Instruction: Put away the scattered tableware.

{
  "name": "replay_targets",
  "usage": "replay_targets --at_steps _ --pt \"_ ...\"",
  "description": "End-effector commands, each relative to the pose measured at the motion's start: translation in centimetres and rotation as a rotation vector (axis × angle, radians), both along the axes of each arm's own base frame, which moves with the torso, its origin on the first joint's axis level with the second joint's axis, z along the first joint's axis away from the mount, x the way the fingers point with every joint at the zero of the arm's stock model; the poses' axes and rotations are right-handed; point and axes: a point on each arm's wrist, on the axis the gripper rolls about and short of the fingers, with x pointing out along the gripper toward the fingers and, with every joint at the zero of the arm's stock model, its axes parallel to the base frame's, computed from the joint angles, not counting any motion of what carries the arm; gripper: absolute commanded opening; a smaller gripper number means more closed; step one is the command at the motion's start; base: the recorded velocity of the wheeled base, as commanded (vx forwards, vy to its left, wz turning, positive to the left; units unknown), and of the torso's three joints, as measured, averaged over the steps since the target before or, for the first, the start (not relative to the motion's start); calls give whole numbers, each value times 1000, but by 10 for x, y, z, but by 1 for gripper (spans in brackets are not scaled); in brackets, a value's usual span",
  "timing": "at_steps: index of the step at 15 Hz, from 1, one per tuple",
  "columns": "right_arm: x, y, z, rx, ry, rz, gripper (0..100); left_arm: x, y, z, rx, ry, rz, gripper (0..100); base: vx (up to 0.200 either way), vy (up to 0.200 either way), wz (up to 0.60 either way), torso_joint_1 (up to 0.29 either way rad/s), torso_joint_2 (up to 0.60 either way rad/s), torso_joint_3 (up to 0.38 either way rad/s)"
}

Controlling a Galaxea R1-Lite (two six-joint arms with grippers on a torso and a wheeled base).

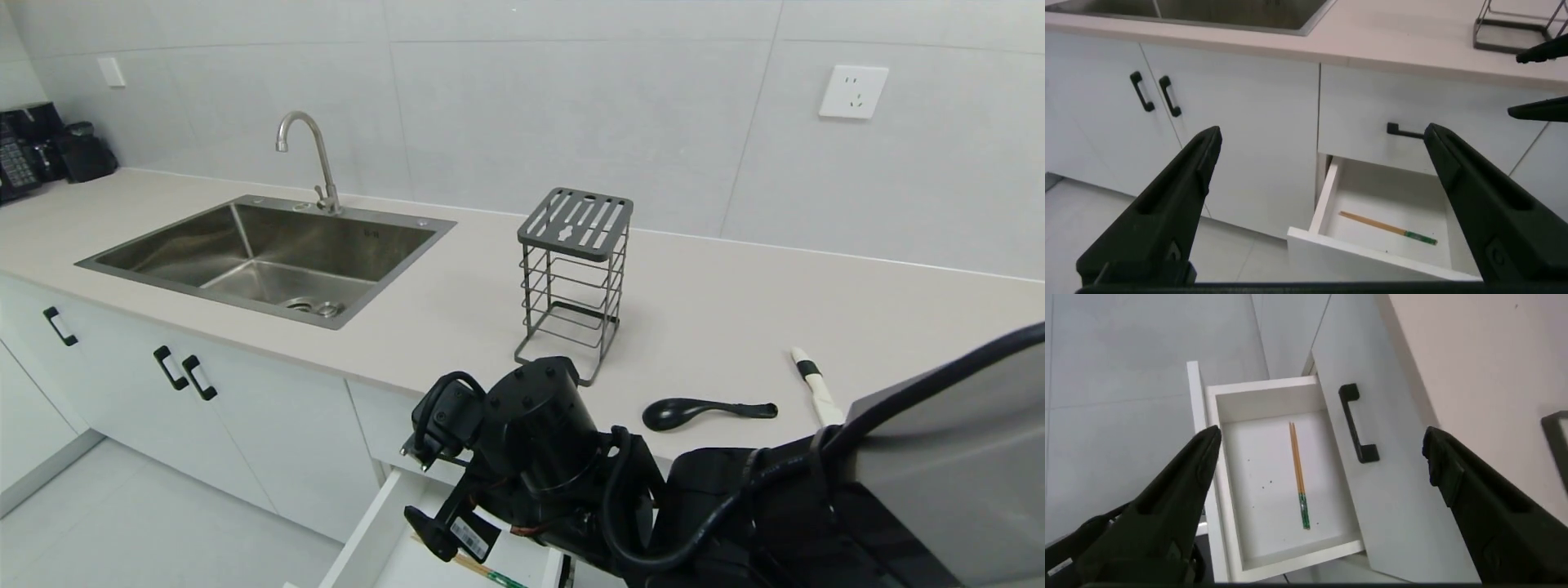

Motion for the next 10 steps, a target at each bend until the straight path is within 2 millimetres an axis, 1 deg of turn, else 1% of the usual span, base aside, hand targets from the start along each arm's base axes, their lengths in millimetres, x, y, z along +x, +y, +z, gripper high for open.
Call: replay_targets --at_steps 1,4,5,7,10 --pt "0 0 -2 -4 3 0 100 0 0 0 0 0 0 100 0 0 0 281 -549 -266" --pt "2 1 -5 -9 10 7 100 0 0 0 0 0 0 100 0 0 0 273 -533 -255" --pt "2 2 -4 0 19 23 100 0 0 0 0 0 0 100 0 0 0 139 -271 -134" --pt "2 2 -5 26 65 64 100 0 0 0 0 0 0 100 0 0 0 61 -112 -58" --pt "3 3 -11 31 92 87 100 0 0 0 0 0 0 100 0 0 0 0 0 0"
